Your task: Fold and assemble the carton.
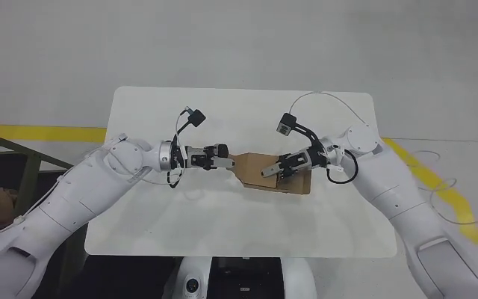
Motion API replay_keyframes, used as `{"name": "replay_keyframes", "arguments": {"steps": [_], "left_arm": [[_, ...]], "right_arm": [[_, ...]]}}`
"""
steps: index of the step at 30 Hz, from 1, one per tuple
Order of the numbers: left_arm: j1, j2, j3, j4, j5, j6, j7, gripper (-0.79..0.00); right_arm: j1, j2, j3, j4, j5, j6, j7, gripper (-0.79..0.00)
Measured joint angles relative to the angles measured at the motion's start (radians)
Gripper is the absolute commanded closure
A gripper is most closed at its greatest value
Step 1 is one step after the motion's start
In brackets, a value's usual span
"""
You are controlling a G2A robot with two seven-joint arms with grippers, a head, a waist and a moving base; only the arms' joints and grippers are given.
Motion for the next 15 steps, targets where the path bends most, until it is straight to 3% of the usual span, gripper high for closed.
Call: {"name": "replay_keyframes", "arguments": {"steps": [15], "left_arm": [[0.094, 0.0, -0.069, 0.01, 0.014, 0.009, 0.005, -0.785]], "right_arm": [[0.001, -0.001, 0.006, -0.02, 0.029, -0.003, -0.003, 0.0]]}}
